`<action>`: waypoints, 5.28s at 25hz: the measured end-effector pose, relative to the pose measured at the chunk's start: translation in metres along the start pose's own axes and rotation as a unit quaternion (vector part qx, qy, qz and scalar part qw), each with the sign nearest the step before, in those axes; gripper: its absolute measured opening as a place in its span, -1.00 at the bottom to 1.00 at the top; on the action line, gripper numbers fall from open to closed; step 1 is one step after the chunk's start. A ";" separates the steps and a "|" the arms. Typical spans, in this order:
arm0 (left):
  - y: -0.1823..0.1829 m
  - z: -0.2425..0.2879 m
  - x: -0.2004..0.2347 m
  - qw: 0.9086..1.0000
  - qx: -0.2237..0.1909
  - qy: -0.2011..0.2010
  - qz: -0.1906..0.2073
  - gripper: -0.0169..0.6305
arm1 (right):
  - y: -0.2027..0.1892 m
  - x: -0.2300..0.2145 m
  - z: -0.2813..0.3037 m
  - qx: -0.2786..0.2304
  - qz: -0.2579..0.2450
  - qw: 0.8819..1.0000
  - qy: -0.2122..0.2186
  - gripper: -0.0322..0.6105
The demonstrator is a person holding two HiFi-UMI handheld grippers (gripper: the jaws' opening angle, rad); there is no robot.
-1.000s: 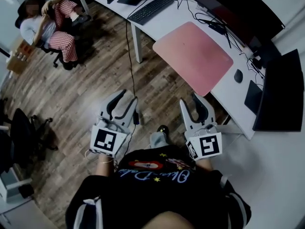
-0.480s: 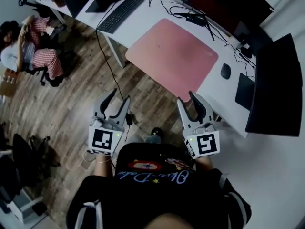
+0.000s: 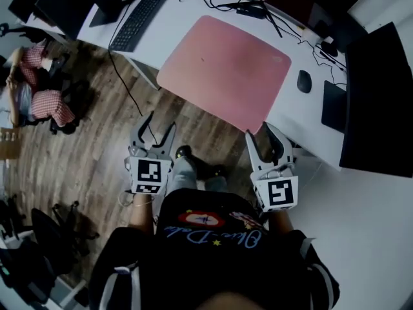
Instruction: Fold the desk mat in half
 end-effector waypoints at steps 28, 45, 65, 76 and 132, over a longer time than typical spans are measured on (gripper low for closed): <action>-0.124 0.190 0.011 0.891 0.084 0.002 0.446 0.04 | -0.109 0.022 0.065 0.166 0.038 0.972 -0.164 -0.33; -0.105 0.192 0.023 0.903 0.016 0.002 0.430 -0.74 | -0.147 0.040 0.095 0.233 -0.031 0.953 -0.193 -0.24; -0.040 0.184 0.050 0.932 -0.010 -0.089 0.351 -0.87 | -0.146 0.040 0.114 0.274 -0.110 0.932 -0.211 -0.77; -0.037 0.194 0.054 0.928 0.017 -0.145 0.342 -0.87 | -0.102 0.008 0.120 0.259 -0.116 0.926 -0.248 -0.84; 0.059 0.460 0.061 0.922 0.161 -0.057 0.346 -0.74 | -0.109 -0.254 0.315 0.258 -0.157 0.943 -0.140 -0.76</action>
Point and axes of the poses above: the fingertips, and each gripper's own axes: z forward along the fingers, x to its left, y out of its top, the point moved 5 cm from there along -z, backward along the fingers, and after that the axes turned 5 degrees about z, right-handed, at the moved point
